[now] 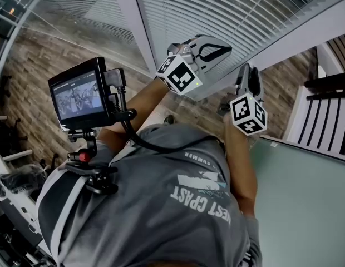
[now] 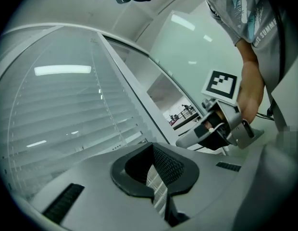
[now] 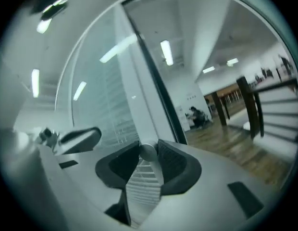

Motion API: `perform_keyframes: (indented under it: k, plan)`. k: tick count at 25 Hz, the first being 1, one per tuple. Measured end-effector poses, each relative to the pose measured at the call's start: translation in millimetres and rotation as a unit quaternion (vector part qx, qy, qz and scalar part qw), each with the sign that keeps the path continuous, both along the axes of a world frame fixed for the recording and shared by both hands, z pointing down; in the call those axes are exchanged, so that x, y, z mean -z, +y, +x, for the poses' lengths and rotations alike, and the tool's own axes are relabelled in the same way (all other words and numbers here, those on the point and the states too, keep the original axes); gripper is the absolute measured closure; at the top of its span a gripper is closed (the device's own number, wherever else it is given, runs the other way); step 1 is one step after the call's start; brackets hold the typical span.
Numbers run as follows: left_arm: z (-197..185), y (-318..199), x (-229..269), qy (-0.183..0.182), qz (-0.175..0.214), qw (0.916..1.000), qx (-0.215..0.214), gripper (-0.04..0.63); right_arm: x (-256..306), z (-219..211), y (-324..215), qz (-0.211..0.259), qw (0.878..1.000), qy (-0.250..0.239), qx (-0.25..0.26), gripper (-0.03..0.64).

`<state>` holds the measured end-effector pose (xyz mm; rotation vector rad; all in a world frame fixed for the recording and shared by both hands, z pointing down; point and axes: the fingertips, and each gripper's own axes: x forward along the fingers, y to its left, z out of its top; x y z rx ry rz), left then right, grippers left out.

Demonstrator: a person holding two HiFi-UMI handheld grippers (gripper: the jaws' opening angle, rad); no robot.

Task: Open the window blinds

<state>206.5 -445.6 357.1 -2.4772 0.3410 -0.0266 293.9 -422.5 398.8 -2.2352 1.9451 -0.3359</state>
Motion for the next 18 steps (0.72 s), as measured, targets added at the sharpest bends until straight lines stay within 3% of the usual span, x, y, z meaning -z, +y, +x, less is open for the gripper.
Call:
perform_keyframes:
  k: [1, 3, 5, 7, 8, 10, 13, 18]
  plan:
    - [0.3, 0.2, 0.8, 0.001, 0.0, 1.0, 0.0, 0.592, 0.5, 2.5, 0.2, -0.002, 1.0, -0.027, 0.005, 0.514]
    - [0.7, 0.9, 1.2, 0.001, 0.001, 1.0, -0.001, 0.592, 1.5, 2.0, 0.6, -0.011, 1.0, 0.011, 0.017, 0.514]
    - [1.1, 2.8, 0.2, -0.001, 0.002, 1.0, -0.003, 0.592, 7.5, -4.3, 8.2, -0.016, 0.992, 0.126, 0.017, 0.514]
    - [1.7, 4.6, 0.1, -0.002, 0.003, 1.0, -0.005, 0.592, 28.7, -20.0, 22.6, 0.003, 0.967, 0.255, 0.014, 0.513]
    - [1.7, 4.6, 0.7, -0.002, 0.003, 1.0, -0.005, 0.592, 41.9, -31.9, 27.7, 0.021, 0.955, 0.295, 0.027, 0.513]
    - [0.9, 3.6, 2.0, 0.001, 0.001, 1.0, -0.003, 0.592, 59.6, -56.2, 29.0, 0.049, 0.946, 0.307, 0.088, 0.514]
    - [0.7, 5.1, 1.0, 0.001, -0.001, 1.0, -0.004, 0.592, 65.0, -75.9, 25.0, 0.057, 0.947, 0.26, 0.176, 0.514]
    - [-1.3, 3.3, 0.4, 0.001, -0.001, 1.0, 0.0, 0.592, 66.6, -79.3, 19.7, 0.05, 0.93, 0.298, 0.208, 0.514]
